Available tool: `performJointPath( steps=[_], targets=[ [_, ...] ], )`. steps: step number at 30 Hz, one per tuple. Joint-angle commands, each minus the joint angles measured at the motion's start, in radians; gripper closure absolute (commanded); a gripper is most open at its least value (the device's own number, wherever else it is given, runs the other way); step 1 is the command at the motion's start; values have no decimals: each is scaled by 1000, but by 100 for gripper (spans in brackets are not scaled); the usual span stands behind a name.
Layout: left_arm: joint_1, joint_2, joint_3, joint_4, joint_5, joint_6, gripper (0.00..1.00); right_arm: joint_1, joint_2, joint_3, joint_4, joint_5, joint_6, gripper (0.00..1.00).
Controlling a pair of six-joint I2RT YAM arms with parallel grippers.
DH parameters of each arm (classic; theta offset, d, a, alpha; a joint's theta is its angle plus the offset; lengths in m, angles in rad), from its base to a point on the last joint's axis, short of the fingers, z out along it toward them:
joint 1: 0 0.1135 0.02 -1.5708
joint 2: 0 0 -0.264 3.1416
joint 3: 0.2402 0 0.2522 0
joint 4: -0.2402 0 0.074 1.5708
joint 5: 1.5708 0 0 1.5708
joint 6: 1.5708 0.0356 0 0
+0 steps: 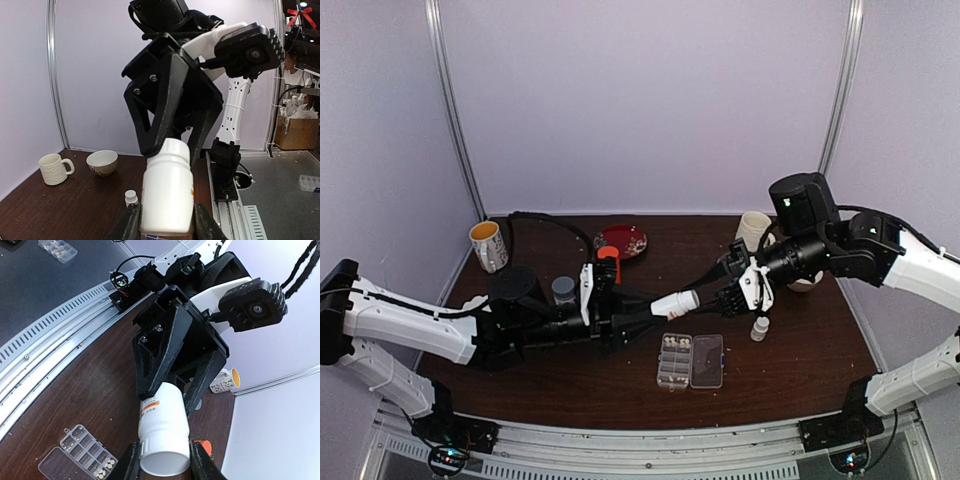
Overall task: Sort the pills into containers
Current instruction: Unscrew the lid of the pill bottle, then pour the pill into the compartment of the pill container.
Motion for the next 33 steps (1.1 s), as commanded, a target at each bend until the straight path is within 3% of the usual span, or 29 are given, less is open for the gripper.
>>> performJointPath(
  steps=[1,15,23,26,33],
  targets=[
    [0,-4,-18,114,-18,-36,100,-12,-24,-16,50,-6,-128,89],
    [0,-1,-26,113,-7,-101,100,-14,-66,-39,152,66,-248,89],
    [0,-29,-66,94,-31,-73,100,-43,-106,-55,87,65,-160,88],
    [1,-32,-71,59,-36,-59,100,-47,-135,-90,119,51,-29,88],
    [0,-7,-84,-2,-71,-12,100,-45,-212,-239,411,3,544,100]
  ],
)
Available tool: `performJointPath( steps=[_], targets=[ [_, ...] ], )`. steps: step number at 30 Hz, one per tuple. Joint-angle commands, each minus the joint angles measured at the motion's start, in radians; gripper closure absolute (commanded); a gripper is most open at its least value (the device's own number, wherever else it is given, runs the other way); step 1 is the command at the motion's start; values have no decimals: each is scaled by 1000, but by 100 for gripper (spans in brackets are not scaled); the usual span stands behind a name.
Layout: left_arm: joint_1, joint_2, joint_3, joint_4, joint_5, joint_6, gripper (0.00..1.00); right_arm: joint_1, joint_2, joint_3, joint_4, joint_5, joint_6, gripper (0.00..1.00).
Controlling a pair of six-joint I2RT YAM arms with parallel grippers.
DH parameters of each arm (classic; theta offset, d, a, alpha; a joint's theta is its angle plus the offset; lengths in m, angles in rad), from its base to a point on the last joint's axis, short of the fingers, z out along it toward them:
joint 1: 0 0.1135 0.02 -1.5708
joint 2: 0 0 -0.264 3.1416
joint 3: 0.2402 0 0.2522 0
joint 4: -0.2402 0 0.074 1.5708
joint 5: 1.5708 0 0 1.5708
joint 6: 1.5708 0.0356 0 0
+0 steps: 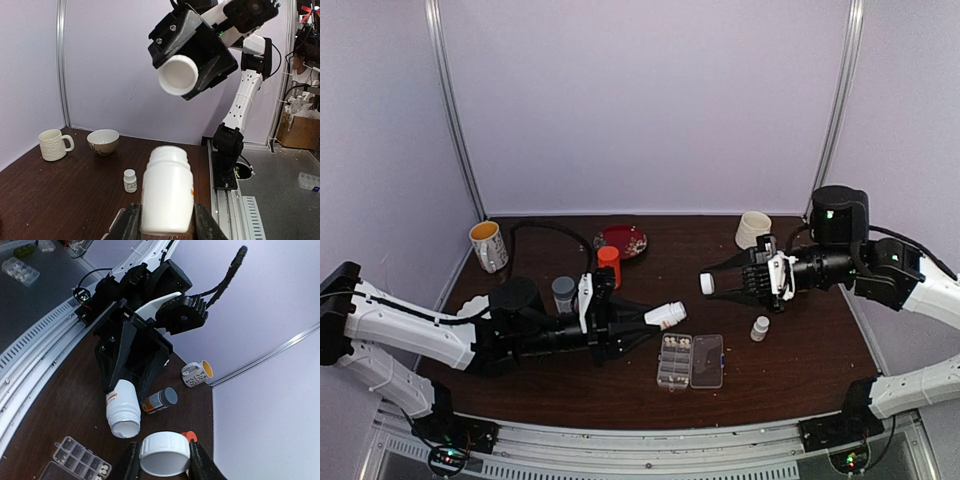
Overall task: Sort the pills into containers
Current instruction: Pour the pill into the compartment of the pill container.
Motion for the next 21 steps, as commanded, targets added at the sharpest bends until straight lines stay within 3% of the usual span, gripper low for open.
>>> performJointPath(
  steps=[1,5,10,16,21],
  targets=[
    [0,7,-15,-24,-41,50,100,-3,-54,-102,240,-25,488,100],
    [4,43,-7,-55,-47,48,100,-3,-102,-216,353,41,800,100],
    [14,103,3,-76,-38,73,100,-2,-139,-295,339,225,1134,100],
    [51,153,17,-104,-1,80,100,-3,-87,-322,243,258,1398,100],
    [72,163,45,-234,16,148,100,-2,-12,-364,293,225,1563,100]
  ],
)
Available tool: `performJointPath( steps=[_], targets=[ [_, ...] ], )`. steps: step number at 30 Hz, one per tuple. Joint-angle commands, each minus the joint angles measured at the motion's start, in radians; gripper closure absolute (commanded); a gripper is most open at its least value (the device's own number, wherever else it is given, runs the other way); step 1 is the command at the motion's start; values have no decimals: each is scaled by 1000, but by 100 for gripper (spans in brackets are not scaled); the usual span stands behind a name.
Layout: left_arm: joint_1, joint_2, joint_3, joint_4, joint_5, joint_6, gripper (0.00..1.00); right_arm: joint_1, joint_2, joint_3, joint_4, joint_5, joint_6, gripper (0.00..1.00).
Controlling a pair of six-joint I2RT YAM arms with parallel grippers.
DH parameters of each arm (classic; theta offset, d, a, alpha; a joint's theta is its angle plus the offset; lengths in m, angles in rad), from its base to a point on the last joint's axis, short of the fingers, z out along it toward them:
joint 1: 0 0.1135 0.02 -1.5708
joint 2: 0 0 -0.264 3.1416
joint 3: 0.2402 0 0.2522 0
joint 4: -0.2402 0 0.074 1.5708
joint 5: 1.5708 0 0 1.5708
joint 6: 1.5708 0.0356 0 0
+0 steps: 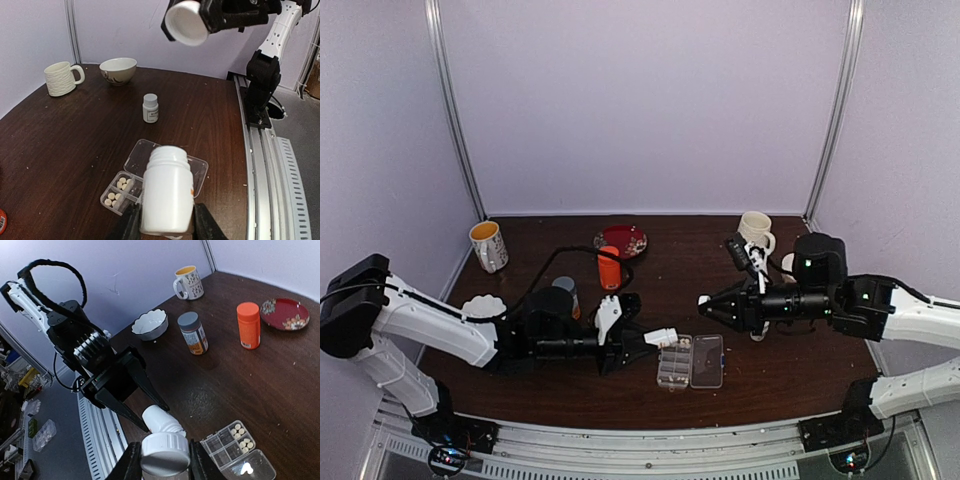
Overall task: Sort the pills into containers
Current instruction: Pour the pill into the compartment of the pill container.
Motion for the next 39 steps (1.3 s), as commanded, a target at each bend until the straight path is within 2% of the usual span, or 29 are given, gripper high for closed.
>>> performJointPath(
  steps=[1,9,16,21,39],
  targets=[
    [14,17,49,-82,38,86,100,-1,53,-50,44,6,223,100],
    [18,110,41,-29,112,135,100,1,116,-104,86,25,247,100],
    [23,175,85,-61,125,166,100,11,170,-130,127,28,316,100],
    [25,203,100,-81,104,168,100,39,229,-151,215,20,389,100],
    [27,259,164,-182,12,140,100,112,383,-113,282,0,439,100]
  ],
)
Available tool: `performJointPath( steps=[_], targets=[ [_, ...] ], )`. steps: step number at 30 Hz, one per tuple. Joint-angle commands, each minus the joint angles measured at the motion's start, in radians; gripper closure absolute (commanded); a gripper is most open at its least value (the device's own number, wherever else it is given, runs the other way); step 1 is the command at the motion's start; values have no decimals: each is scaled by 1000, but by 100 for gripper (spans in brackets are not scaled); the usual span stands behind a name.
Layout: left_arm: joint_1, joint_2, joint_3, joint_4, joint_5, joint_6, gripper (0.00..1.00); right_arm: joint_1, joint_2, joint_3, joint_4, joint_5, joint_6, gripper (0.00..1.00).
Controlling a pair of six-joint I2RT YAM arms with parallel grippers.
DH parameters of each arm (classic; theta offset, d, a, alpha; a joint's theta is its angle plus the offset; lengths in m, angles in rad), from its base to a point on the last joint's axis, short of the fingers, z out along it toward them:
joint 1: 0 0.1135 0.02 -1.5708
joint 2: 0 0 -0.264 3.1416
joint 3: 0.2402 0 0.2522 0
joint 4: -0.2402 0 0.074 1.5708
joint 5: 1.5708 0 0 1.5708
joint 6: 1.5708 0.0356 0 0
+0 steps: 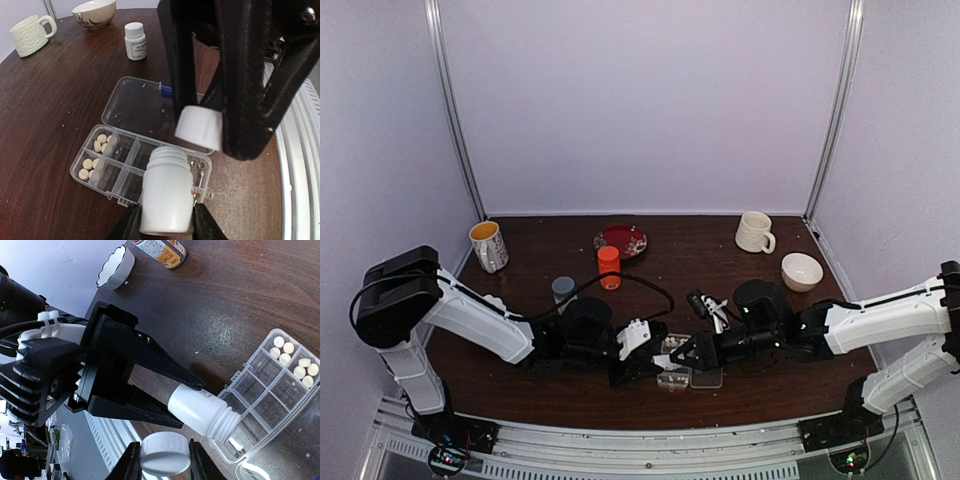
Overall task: Sort the pills into containers
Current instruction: Pour the pill into the compartment of the pill container.
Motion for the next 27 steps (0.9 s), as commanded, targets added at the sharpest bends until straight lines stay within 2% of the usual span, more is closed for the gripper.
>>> performJointPath(
  steps=[1,4,11,20,27],
  targets=[
    [7,10,34,-16,-44,-11,100,9,21,31,9,19,0,100],
    [7,16,41,-30,-40,-12,100,9,41,40,-14,35,-1,100],
    [7,23,47,-30,-21,-14,100,9,58,6,120,3,21,100],
    [6,35,86,-94,28,3,100,6,150,45,-11,71,18,100],
    [7,38,85,-97,23,0,100,5,37,31,50,80,12,100]
  ],
)
